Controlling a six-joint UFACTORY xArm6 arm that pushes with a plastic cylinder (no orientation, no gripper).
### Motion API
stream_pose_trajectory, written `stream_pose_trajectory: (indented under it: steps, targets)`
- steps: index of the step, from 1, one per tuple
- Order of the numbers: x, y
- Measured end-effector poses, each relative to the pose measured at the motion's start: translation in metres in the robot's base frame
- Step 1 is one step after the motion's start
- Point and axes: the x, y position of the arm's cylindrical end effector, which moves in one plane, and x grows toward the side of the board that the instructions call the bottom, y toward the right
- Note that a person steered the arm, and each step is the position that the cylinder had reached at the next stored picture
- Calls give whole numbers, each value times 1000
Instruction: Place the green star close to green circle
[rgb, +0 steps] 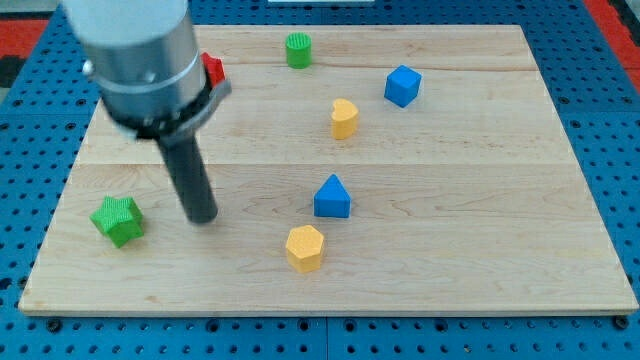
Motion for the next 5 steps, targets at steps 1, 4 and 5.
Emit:
stream_pose_trajectory:
  steps: [1,4,5]
  targets:
    - [38,-34]
    - [-9,-14]
    - [-63,22]
